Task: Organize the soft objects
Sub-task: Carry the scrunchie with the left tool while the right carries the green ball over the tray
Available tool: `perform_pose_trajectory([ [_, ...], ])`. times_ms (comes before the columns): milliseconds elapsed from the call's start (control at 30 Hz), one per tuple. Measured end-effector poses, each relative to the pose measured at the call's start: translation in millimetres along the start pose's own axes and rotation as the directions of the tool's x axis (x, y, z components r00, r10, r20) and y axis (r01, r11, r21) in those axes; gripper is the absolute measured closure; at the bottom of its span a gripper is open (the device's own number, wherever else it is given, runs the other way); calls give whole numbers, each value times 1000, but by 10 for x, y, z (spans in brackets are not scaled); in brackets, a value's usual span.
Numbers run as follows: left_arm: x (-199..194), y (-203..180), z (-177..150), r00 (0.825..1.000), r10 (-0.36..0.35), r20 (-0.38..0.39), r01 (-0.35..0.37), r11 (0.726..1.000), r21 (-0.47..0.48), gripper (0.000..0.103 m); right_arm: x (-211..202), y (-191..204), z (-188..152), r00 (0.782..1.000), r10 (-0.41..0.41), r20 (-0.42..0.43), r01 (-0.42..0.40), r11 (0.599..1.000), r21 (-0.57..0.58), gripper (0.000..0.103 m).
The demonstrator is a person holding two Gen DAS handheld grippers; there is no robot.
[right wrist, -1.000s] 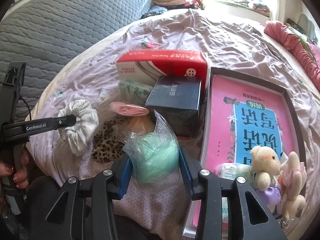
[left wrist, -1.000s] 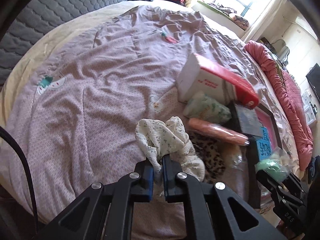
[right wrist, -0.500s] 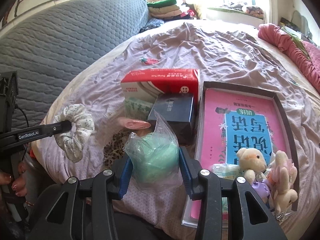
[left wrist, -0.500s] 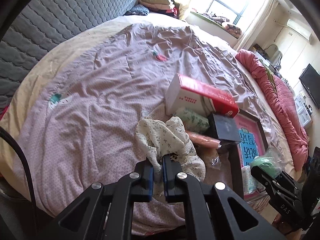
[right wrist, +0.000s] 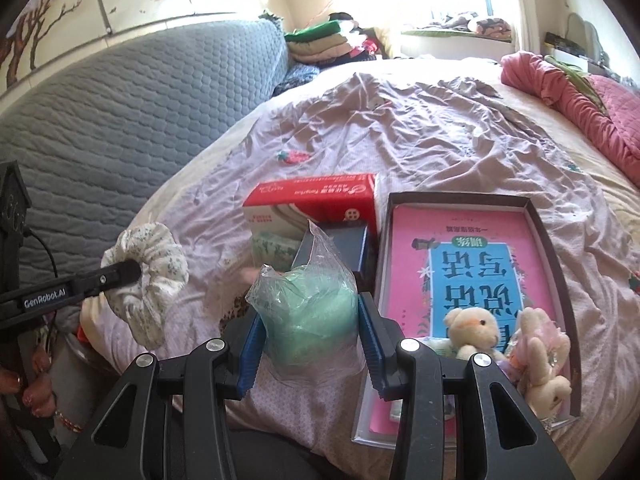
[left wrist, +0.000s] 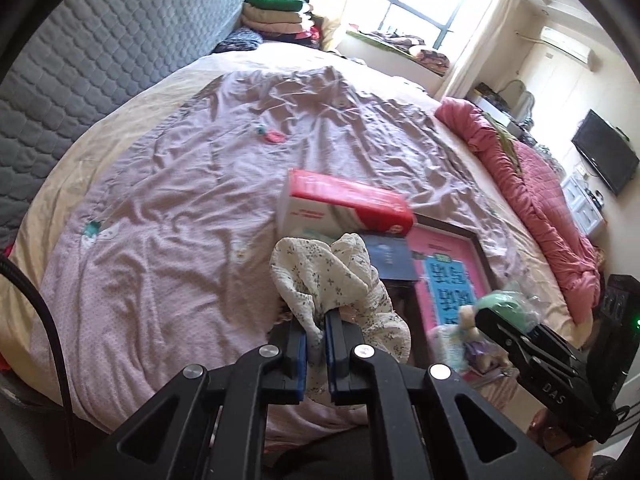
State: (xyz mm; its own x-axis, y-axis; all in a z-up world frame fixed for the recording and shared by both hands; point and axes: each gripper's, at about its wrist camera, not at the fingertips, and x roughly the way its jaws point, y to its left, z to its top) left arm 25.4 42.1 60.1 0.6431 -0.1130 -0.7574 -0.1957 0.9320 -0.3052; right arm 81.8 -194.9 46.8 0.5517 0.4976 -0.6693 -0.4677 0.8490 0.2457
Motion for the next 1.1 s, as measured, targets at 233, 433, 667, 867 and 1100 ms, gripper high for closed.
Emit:
perform_pose_trajectory([
  [233,-61,-412,-27,999,-37,-1,37,997,70,96,-205,-168,30,999,-8,36,6,999,45,58],
  [433,-60,-808,-73,997,-72,-14,73,988,135,96,-437,-394,44,997,-33,76,26,995,94,58],
  [667,-13,-1176,-153,995,-98,-33,102,974,201,96,-722,-737,16,989,-82,122,62,985,164,58],
  [867,67,-1389,-189,994,-97,-47,106,964,242,96,-881,-1021,-4,982,-116,148,81,971,225,58],
  [1100,207,-1508,-253,992,-95,-77,112,959,262,96,-953,-1214,-80,979,-137,149,95,960,262,58],
])
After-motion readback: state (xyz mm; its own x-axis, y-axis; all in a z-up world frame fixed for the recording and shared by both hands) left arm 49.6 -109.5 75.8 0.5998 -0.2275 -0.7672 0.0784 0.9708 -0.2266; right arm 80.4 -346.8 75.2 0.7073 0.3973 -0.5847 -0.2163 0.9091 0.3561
